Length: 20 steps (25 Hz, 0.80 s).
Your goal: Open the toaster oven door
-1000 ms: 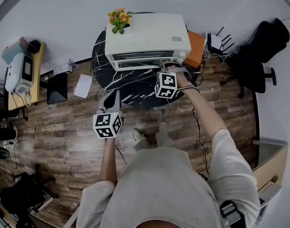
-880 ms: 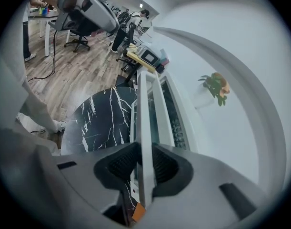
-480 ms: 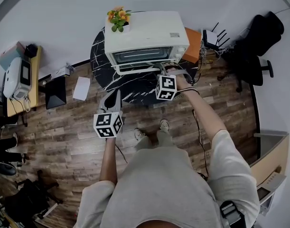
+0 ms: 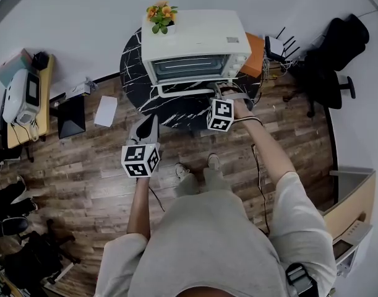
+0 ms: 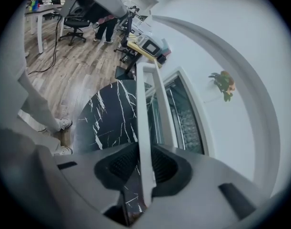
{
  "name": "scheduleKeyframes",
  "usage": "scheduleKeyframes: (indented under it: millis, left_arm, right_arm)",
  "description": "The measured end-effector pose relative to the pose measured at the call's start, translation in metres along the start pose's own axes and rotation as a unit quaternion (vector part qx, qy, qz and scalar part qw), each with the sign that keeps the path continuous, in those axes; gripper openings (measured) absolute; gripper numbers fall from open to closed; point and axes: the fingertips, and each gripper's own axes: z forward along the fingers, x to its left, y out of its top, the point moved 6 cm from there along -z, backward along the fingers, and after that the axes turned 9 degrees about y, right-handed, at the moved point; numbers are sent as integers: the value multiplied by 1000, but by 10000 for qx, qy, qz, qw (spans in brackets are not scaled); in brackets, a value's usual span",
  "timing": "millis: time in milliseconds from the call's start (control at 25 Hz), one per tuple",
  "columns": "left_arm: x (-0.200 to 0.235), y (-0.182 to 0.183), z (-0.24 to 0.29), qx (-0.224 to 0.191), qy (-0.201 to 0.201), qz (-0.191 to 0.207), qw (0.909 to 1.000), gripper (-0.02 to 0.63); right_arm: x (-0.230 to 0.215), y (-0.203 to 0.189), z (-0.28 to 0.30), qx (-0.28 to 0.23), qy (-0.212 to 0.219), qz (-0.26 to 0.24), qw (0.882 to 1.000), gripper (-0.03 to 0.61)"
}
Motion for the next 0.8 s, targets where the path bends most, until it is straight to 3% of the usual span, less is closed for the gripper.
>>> scheduleKeyframes:
  millis: [800]
  left_arm:
    - [-45, -5, -35, -21, 339, 33, 9994, 11]
  right_arm:
    - [35, -3, 3, -226, -78, -35, 9997, 90]
